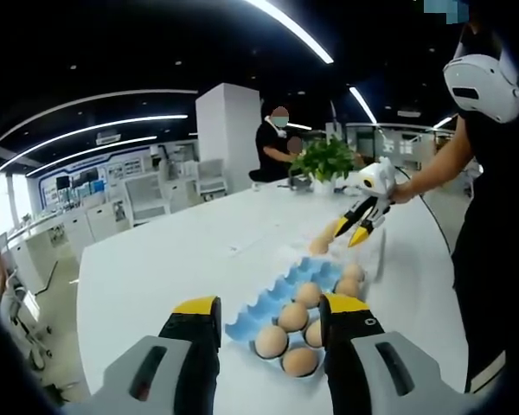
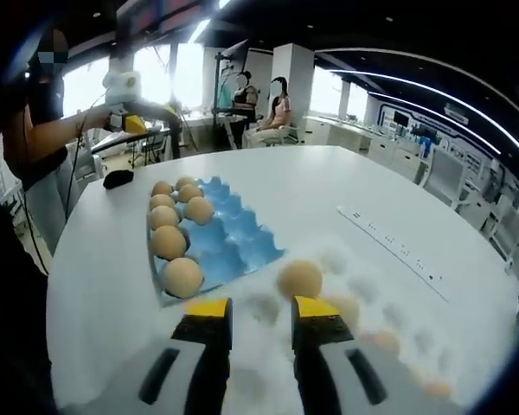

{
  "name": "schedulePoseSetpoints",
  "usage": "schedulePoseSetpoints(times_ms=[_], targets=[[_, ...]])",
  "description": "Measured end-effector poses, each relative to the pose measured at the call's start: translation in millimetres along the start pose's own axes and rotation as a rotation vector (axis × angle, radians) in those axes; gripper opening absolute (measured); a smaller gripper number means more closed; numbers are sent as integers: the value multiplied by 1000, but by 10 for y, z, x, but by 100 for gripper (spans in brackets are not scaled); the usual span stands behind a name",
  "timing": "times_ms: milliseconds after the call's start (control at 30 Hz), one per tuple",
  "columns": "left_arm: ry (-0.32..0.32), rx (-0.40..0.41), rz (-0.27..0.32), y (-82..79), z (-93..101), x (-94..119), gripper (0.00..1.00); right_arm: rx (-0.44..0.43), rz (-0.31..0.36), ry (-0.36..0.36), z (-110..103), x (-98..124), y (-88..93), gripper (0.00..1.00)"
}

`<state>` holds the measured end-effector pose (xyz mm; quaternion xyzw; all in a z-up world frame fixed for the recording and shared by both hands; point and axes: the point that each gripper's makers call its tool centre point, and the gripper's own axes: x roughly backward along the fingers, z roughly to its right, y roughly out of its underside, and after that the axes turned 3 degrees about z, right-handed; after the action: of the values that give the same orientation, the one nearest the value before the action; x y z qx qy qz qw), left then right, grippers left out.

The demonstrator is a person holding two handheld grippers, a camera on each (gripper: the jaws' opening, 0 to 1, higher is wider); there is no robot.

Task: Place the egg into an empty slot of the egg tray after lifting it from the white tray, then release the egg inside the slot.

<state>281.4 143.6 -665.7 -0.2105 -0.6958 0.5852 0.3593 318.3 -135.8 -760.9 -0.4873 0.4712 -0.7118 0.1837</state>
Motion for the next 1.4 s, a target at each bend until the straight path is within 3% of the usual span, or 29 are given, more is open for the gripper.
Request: schedulePoseSetpoints(times_ms=[233,900,1267,1400], targets=[[-1,1,-2,5,2,2,46,0,-37,40,130,191,172,27],[1,-5,1,-26,2,-11,46,-78,-100,257,745,731,624,27],[6,-6,3,-42,5,-22,46,-125,-157,305,877,860,882,27],[4,-7,4,-45,0,-19,46,-164,-137,299,882,854,877,26]])
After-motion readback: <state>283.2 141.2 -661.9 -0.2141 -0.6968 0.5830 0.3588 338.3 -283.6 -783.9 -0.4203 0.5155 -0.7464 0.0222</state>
